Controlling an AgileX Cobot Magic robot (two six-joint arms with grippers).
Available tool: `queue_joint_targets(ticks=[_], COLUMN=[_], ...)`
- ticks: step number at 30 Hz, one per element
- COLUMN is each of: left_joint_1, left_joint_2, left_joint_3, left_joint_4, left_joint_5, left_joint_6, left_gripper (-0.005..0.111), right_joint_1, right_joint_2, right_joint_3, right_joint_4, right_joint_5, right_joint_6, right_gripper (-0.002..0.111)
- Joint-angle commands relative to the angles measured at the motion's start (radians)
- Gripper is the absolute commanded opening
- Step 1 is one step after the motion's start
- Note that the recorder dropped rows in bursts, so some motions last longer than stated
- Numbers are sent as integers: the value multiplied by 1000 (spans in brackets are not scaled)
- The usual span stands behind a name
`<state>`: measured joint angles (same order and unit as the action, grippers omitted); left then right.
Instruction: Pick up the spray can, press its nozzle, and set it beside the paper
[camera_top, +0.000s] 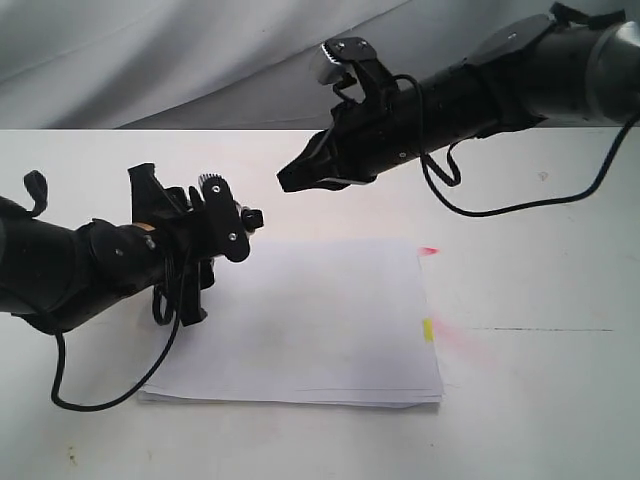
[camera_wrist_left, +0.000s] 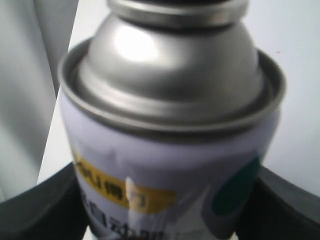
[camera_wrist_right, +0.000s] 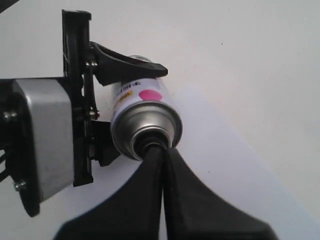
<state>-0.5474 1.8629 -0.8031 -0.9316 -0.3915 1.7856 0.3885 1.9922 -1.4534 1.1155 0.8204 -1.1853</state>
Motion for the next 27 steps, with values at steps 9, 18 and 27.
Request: queue_joint_targets(ticks=[9, 18, 27], left_joint_1=[-4, -4, -4], left_joint_2=[-11, -11, -11], left_joint_3=[-6, -6, -6], left_joint_4=[-2, -2, -2], left_joint_5=[-19, -19, -19], left_joint_6=[-28, -32, -32], left_gripper=[0, 0, 0], right_joint_1=[33, 33, 33], right_joint_2=[92, 92, 92], right_joint_3=[-14, -14, -14], right_joint_4=[-2, 77, 84], right_joint_5=[9, 3, -3], right_joint_6=[-48, -119, -133], right_gripper=[0, 0, 0])
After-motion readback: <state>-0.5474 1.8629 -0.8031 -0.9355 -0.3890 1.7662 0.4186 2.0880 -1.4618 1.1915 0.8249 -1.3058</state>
